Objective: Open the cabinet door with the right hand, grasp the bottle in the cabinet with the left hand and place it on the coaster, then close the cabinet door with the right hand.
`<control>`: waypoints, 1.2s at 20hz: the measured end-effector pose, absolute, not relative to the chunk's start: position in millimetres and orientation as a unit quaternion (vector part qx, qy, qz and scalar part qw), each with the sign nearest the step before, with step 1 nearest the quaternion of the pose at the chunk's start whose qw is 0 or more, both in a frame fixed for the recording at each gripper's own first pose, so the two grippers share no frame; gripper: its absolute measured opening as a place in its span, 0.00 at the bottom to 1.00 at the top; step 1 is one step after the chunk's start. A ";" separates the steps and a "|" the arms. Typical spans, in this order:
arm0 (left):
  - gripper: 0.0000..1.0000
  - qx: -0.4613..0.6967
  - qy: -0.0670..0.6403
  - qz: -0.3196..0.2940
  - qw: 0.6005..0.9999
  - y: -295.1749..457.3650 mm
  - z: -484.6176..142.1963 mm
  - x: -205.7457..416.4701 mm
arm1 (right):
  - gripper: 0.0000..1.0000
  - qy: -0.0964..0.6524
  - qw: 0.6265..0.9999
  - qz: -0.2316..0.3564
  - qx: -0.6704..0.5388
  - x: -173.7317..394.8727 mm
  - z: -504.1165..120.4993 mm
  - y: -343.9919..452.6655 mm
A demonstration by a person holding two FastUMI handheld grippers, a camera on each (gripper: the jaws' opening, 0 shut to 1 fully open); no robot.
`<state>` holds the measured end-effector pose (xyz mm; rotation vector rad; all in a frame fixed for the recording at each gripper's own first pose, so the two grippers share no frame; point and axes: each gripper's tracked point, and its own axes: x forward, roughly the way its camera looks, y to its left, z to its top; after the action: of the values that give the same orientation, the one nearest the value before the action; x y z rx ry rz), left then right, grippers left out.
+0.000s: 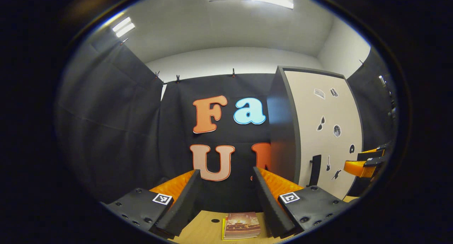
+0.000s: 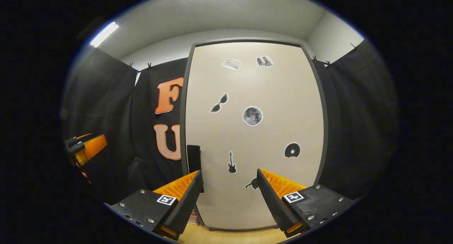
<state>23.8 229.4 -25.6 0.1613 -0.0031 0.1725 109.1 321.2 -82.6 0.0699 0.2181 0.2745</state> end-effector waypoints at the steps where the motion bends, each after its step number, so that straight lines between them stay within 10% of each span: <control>1: 0.94 0.082 0.000 0.093 0.992 239.7 -27.0 21.4 | 0.94 0.115 0.982 0.143 0.038 115.6 -87.5 332.1; 8: 0.95 0.081 0.011 0.133 0.988 303.9 -35.6 14.2 | 0.92 0.180 0.974 0.134 0.033 159.9 -131.1 380.6; 14: 0.95 0.090 0.026 0.124 0.988 313.1 -48.4 24.3 | 0.67 0.218 0.965 0.128 0.064 176.0 -149.4 398.9; 17: 0.94 0.089 0.037 0.103 0.990 296.1 -56.1 38.5 | 0.35 0.208 0.967 0.136 0.052 173.6 -146.8 407.5; 24: 0.94 0.086 0.023 0.088 0.992 239.9 -41.3 34.6 | 0.21 0.218 0.955 0.191 0.061 137.2 -137.7 403.4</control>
<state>34.6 239.9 -41.3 0.1723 0.0455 0.1755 137.2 403.4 -137.7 0.1249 0.4426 0.3886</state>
